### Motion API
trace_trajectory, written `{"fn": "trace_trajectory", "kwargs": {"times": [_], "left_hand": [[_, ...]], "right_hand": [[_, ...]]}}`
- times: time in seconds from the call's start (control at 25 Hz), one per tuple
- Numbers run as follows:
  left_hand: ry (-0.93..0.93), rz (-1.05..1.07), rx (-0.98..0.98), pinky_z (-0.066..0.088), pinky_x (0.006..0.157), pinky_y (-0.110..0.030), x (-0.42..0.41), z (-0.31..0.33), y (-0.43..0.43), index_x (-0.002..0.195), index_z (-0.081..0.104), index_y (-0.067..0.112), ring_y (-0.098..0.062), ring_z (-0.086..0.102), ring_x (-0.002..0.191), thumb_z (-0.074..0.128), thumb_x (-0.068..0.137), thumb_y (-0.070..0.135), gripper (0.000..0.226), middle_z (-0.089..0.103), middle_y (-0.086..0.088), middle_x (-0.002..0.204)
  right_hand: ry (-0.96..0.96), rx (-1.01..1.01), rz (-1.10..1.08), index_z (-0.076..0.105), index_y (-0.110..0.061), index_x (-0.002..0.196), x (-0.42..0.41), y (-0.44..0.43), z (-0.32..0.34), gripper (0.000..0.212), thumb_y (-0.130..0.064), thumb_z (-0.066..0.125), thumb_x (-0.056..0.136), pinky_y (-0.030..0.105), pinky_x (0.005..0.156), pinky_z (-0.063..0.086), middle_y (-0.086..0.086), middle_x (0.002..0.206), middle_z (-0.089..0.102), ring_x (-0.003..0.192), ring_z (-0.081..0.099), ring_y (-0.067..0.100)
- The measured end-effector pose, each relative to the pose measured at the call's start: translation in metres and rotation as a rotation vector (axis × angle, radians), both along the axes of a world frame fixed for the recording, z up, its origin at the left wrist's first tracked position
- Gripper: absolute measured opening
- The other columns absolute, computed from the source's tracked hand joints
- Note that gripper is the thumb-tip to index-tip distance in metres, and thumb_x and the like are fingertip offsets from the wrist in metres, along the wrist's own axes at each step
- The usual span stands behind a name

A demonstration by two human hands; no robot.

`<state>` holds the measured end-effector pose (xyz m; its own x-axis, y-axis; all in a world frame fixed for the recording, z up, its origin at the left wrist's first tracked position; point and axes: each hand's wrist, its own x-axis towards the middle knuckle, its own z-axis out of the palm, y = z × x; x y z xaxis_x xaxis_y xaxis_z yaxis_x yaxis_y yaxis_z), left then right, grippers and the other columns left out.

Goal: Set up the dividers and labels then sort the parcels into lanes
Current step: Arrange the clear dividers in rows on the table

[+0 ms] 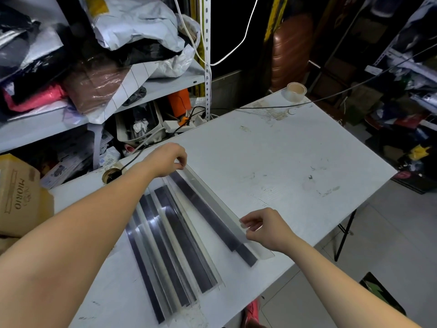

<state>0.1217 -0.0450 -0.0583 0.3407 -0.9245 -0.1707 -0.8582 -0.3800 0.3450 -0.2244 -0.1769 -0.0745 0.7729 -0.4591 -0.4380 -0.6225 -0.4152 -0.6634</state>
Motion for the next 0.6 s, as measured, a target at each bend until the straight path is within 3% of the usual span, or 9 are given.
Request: {"fn": "trace_trajectory", "kwargs": {"times": [0.24,0.36,0.6], "left_hand": [[-0.014,0.087,-0.026,0.044,0.077,-0.029,-0.002,0.006,-0.043,0.079,0.072,0.016,-0.014,0.058,0.087,0.076,0.086,0.005,0.014,0.062,0.008,0.085],[-0.022,0.15,-0.042,0.051,0.081,-0.035,-0.007,0.008,-0.076,0.077,0.07,0.02,-0.015,0.059,0.087,0.079,0.084,0.006,0.018,0.063,0.008,0.085],[-0.054,0.191,-0.04,0.049,0.084,-0.034,-0.034,0.022,-0.167,0.084,0.074,0.012,-0.016,0.059,0.09,0.079,0.085,0.007,0.007,0.067,0.001,0.093]], "right_hand": [[-0.034,0.014,0.021,0.08,-0.02,0.103,-0.014,-0.05,-0.003,0.033,-0.003,0.067,0.077,0.012,0.074,0.053,-0.01,0.092,0.077,0.082,0.068,-0.002],[-0.058,0.011,0.048,0.08,-0.021,0.101,-0.021,-0.091,-0.006,0.03,-0.008,0.07,0.077,0.011,0.073,0.053,-0.012,0.089,0.076,0.082,0.068,0.0],[-0.072,0.007,0.075,0.08,-0.023,0.103,-0.037,-0.186,-0.002,0.032,-0.01,0.069,0.076,0.018,0.08,0.058,-0.014,0.09,0.075,0.085,0.069,0.002]]}}
